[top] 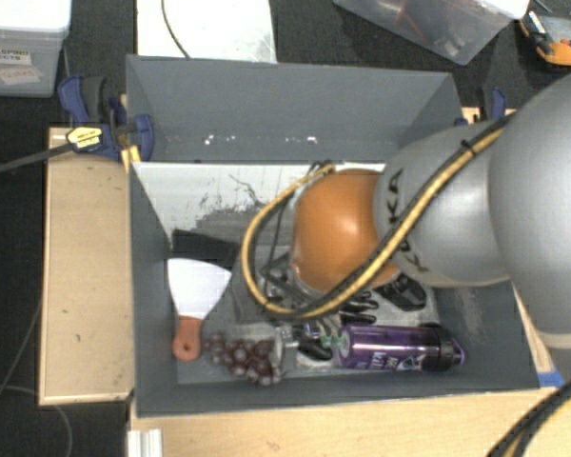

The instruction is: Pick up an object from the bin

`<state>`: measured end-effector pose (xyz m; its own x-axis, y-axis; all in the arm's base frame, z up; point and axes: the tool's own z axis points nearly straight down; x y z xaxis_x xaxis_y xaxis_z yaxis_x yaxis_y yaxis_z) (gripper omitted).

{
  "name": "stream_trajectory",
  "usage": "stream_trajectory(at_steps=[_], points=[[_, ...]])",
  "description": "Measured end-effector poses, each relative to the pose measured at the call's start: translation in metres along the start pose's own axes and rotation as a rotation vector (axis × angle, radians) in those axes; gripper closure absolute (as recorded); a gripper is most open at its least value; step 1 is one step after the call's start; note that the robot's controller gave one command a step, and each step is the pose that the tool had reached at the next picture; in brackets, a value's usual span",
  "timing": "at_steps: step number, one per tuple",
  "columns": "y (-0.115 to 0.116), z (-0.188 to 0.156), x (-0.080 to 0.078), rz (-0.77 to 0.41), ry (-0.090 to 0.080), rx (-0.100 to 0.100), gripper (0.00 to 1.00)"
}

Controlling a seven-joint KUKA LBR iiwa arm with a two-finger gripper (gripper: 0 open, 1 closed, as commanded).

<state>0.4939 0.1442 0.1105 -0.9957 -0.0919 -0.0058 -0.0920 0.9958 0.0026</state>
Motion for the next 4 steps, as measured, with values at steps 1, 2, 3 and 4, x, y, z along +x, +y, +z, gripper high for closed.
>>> stream_trajectory(at_steps=[1, 2, 3, 4], points=[[-0.012, -0.053, 0.012, -0.164, -0.015, -0.002, 0.0], [-0.062, 0.011, 0.019, 0.136, 0.005, 0.002, 0.0], [0.007, 0.041, 0.002, -0.133, -0.018, -0.005, 0.0], [-0.074, 0.04, -0.018, 0.351, -0.004, 0.001, 1.0]])
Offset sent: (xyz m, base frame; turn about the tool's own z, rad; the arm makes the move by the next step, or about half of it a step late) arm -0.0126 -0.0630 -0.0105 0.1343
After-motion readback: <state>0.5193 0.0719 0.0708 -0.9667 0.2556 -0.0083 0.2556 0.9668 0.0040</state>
